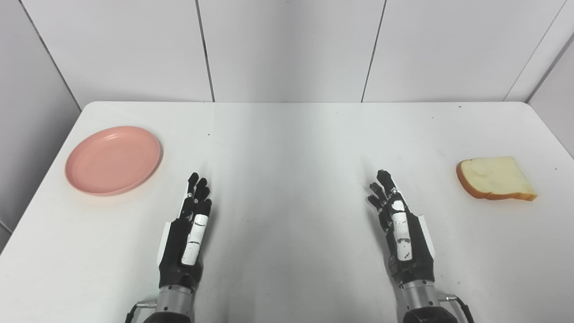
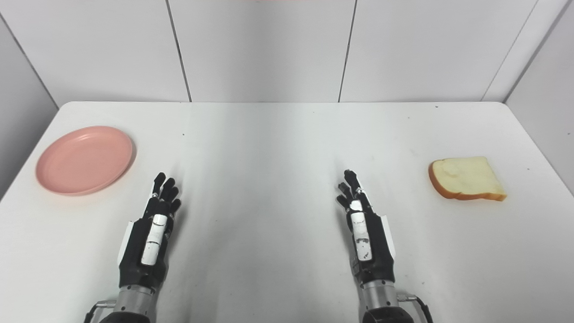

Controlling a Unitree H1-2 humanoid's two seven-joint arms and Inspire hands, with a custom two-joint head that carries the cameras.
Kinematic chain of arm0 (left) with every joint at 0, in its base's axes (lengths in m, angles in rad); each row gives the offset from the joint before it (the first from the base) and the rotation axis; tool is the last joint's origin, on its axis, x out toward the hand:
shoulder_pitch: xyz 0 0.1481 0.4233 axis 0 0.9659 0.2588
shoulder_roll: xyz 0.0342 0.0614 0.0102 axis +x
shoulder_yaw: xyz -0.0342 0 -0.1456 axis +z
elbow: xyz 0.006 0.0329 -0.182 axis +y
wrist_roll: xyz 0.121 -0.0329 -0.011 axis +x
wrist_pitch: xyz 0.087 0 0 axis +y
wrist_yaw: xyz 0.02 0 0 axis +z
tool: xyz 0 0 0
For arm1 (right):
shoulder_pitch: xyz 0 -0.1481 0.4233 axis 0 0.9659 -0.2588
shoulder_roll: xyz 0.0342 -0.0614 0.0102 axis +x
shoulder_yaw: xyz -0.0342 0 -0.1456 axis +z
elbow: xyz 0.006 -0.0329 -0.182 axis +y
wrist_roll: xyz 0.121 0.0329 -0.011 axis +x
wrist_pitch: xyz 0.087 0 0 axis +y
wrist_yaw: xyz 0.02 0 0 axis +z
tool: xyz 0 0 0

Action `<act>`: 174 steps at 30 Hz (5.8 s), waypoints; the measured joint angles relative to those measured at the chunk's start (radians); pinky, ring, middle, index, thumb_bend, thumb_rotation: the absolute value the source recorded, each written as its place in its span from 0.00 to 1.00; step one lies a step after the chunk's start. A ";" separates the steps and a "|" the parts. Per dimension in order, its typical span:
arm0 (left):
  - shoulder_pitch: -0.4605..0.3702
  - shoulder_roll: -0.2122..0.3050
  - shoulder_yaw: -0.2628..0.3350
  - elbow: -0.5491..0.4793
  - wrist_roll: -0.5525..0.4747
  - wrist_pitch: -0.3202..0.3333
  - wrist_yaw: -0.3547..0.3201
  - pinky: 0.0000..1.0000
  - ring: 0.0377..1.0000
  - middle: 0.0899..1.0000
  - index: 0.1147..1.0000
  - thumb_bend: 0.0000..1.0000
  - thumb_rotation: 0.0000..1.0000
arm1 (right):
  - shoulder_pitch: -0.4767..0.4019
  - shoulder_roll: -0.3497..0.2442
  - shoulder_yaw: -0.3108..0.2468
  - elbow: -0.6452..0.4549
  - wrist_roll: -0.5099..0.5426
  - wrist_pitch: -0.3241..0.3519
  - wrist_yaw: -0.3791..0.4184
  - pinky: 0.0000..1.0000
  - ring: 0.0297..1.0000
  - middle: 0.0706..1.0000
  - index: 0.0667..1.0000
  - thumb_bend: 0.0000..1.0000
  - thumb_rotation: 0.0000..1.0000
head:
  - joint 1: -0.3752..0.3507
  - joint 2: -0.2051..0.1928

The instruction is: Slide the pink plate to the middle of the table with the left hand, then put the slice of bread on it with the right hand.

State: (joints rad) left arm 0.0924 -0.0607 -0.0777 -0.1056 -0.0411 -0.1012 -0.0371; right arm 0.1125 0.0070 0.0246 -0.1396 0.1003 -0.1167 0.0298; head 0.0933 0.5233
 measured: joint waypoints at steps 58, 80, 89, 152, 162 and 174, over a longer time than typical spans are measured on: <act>-0.076 -0.095 -0.029 0.104 0.084 -0.119 0.059 1.00 1.00 1.00 1.00 0.69 0.84 | -0.095 -0.086 -0.066 0.088 0.122 -0.064 0.091 0.98 0.94 0.97 0.94 0.76 1.00 | 0.134 0.053; -0.056 -0.078 0.030 0.000 -0.012 0.036 0.057 0.98 0.97 0.98 1.00 0.82 0.77 | -0.081 -0.092 -0.068 0.077 0.131 -0.043 0.089 0.92 0.90 0.93 0.90 0.78 0.98 | 0.128 0.018; -0.231 -0.032 0.150 -0.053 -0.075 0.073 0.079 0.87 0.87 0.85 0.85 0.92 0.79 | -0.090 -0.086 -0.070 0.087 0.132 -0.048 0.090 0.92 0.89 0.92 0.89 0.78 0.97 | 0.135 -0.022; -0.704 0.516 0.410 0.962 -0.154 -0.145 0.018 0.80 0.90 0.91 0.89 0.87 0.77 | -0.090 -0.087 -0.082 0.096 0.135 -0.049 0.095 0.88 0.84 0.83 0.86 0.78 1.00 | 0.134 -0.035; -0.704 0.517 0.406 1.021 -0.152 -0.168 0.022 0.78 0.90 0.91 0.90 0.84 0.80 | -0.090 -0.087 -0.083 0.096 0.135 -0.049 0.094 0.88 0.83 0.82 0.86 0.77 1.00 | 0.131 -0.032; -0.696 0.517 0.368 1.046 -0.133 -0.183 0.020 0.77 0.89 0.89 0.89 0.89 0.78 | -0.088 -0.087 -0.083 0.093 0.131 -0.049 0.094 0.87 0.83 0.81 0.85 0.78 1.00 | 0.118 -0.029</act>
State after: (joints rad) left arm -0.6033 0.4559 0.2904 0.9407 -0.1745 -0.2841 -0.0169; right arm 0.0247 -0.0797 -0.0587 -0.0461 0.2314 -0.1655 0.1234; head 0.2117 0.4939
